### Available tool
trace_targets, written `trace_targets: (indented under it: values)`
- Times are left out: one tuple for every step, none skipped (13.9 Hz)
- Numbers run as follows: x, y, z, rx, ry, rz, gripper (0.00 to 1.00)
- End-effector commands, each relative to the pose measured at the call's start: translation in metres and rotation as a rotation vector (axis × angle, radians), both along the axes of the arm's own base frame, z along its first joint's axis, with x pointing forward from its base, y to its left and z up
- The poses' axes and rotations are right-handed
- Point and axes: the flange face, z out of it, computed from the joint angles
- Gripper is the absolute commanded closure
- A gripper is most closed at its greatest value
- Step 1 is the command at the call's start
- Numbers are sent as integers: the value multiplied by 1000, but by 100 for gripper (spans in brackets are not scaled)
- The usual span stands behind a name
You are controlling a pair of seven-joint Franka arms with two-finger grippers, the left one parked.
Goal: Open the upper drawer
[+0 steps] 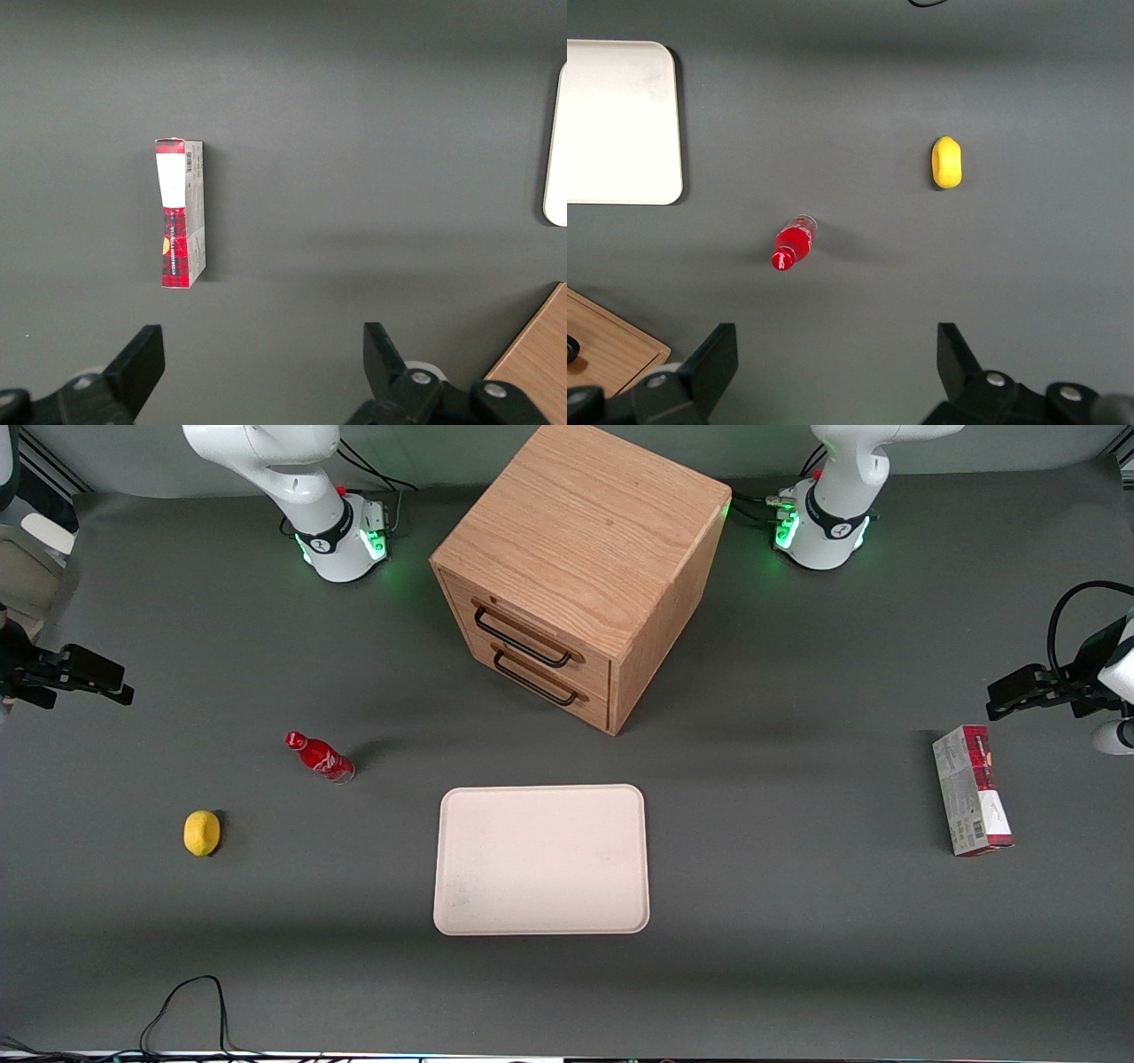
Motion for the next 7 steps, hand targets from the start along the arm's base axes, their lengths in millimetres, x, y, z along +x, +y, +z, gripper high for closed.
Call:
trace_targets:
  values:
    - [-3,0,5,3,-1,-12,0]
    - [0,2,2,5,2,-12,0]
    - [0,3,2,4,2,-12,0]
    - [0,4,2,4,4,-6,0]
    - [1,3,1,5,4,-6,0]
    - [2,5,1,5,2,-4,0]
    - [4,5,-2,7,1,-3,0]
